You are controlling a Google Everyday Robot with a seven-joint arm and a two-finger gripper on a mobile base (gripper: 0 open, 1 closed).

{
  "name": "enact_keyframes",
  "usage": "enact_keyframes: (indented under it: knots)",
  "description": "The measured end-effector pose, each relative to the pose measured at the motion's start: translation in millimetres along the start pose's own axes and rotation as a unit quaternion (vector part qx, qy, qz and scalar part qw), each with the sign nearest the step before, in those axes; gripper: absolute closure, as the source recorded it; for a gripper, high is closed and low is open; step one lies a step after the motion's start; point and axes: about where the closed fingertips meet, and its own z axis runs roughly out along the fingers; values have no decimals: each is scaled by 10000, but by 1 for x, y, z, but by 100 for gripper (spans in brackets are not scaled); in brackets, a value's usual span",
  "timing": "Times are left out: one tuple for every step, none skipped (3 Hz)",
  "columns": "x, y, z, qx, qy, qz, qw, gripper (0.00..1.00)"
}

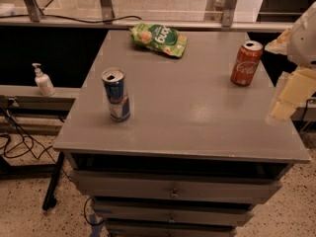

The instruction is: Knock coke can over

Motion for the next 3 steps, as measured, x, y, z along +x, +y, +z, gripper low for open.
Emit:
enact_keyframes:
  knots:
    - [24,-43,31,217,-286,173,9992,0]
    - [53,-89,51,547,-547,513,9957,0]
    - [69,-125,69,769,-990,861,9884,0]
